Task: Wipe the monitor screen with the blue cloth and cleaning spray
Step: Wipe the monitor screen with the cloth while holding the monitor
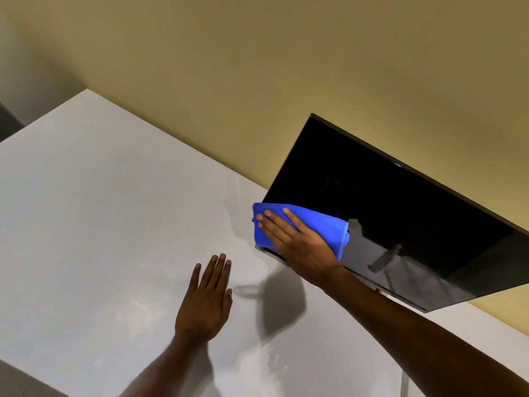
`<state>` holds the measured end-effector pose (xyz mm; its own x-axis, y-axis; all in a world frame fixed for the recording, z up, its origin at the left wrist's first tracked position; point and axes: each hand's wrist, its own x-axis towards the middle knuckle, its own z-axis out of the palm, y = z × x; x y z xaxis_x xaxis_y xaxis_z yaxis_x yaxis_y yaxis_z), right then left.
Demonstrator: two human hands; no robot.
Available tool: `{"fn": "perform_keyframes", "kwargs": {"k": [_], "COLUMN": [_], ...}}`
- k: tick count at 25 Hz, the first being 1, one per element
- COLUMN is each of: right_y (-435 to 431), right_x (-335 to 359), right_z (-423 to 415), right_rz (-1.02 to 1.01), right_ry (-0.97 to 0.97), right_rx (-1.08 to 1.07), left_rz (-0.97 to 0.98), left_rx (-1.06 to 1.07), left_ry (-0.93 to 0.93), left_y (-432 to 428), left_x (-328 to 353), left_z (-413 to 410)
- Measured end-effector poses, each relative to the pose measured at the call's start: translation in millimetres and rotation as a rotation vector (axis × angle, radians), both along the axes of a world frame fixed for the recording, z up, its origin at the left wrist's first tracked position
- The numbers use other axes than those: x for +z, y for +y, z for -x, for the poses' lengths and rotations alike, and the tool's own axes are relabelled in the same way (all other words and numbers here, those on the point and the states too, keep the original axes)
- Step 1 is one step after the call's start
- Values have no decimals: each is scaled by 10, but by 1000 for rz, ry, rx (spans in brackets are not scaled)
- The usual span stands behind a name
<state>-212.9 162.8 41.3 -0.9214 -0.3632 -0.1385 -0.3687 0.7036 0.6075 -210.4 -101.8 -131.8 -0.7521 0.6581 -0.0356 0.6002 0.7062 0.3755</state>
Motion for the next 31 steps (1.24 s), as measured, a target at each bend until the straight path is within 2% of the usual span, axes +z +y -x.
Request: {"fn": "perform_keyframes", "kwargs": {"k": [4,9,11,17,22,25,31], "right_y": [167,307,312,-6,-80,94,920], "right_x": [588,1292,1363,791,105,-136,-86], "right_z": [92,264,322,479,243,-85,-1004], "right_rz": [174,327,378,299,173,77,3], "right_ry": [243,580,660,457,252,94,15], "right_rx": [-117,-369,-362,-207,-39,17,47], "left_rz": [0,-10,-16,-1,-11,-6,-5], "left_rx": [8,13,12,10,5,-2,10], "left_ry": [3,3,1,15,10,10,2], "left_y": [6,5,10,20,19,18,27], "left_x": [16,36,31,46,43,27,16], "left_z": [-5,-13,-18,-23,-9,-12,-22]}}
